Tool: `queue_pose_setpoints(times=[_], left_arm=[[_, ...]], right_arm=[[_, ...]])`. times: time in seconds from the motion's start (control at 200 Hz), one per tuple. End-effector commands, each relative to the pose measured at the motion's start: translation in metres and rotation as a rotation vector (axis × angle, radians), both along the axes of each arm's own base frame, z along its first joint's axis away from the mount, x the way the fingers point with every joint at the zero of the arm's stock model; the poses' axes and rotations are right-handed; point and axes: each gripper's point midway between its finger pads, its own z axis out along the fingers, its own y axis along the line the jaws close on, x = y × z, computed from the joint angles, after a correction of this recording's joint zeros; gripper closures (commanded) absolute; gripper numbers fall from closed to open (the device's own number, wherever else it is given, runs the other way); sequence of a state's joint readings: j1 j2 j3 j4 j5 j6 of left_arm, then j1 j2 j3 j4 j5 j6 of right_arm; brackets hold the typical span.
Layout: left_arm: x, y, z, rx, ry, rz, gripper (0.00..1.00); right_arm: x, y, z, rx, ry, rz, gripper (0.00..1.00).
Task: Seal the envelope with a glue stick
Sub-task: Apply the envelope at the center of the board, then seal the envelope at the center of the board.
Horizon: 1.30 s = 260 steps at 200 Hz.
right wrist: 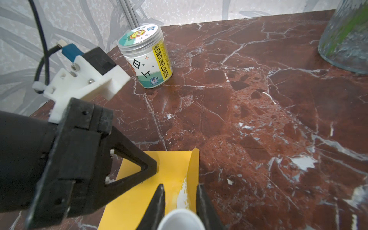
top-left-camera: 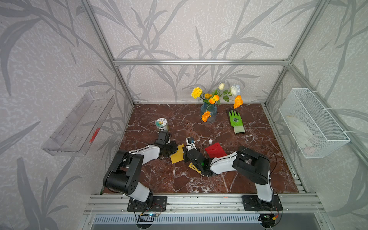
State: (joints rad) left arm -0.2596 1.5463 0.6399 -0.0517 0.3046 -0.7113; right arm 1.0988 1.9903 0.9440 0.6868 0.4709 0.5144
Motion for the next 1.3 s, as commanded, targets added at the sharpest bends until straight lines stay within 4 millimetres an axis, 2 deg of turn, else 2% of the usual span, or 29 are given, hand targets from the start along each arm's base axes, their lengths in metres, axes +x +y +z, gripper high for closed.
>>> queue_pose_setpoints(times=[0.0, 0.165, 0.275, 0.33, 0.355, 0.54, 0.825, 1.05, 1.215, 1.295], left_arm=[[-0.065, 0.026, -0.050, 0.136, 0.277, 0.011, 0.95], [-0.060, 0.020, -0.037, 0.105, 0.253, 0.002, 0.92], [-0.052, 0.014, -0.018, 0.069, 0.215, -0.003, 0.85], [-0.048, 0.010, -0.006, 0.046, 0.191, -0.005, 0.84], [-0.045, 0.009, 0.000, 0.038, 0.177, -0.003, 0.82], [-0.032, -0.002, 0.042, -0.036, 0.100, -0.003, 0.77], [-0.014, -0.024, 0.082, -0.163, 0.001, -0.040, 0.76], [0.002, -0.053, 0.089, -0.206, -0.053, -0.224, 0.77], [0.008, -0.068, 0.079, -0.138, -0.046, -0.330, 0.81], [0.004, -0.072, 0.069, -0.091, -0.025, -0.370, 0.82]], right_arm=[[0.004, -0.001, 0.044, 0.145, 0.003, -0.014, 1.00], [0.007, -0.010, 0.086, 0.309, 0.031, -0.019, 1.00], [0.009, -0.026, 0.098, 0.300, 0.013, -0.041, 1.00], [0.009, -0.035, 0.092, 0.268, 0.009, -0.061, 1.00], [0.008, -0.041, 0.101, 0.279, -0.004, -0.069, 1.00], [0.002, -0.065, 0.086, 0.251, 0.010, -0.120, 1.00], [-0.006, -0.081, 0.077, 0.243, 0.033, -0.139, 1.00], [-0.013, -0.100, 0.077, 0.255, 0.049, -0.171, 1.00], [-0.017, -0.113, 0.075, 0.243, 0.057, -0.196, 1.00], [-0.019, -0.118, 0.075, 0.248, 0.057, -0.206, 1.00]])
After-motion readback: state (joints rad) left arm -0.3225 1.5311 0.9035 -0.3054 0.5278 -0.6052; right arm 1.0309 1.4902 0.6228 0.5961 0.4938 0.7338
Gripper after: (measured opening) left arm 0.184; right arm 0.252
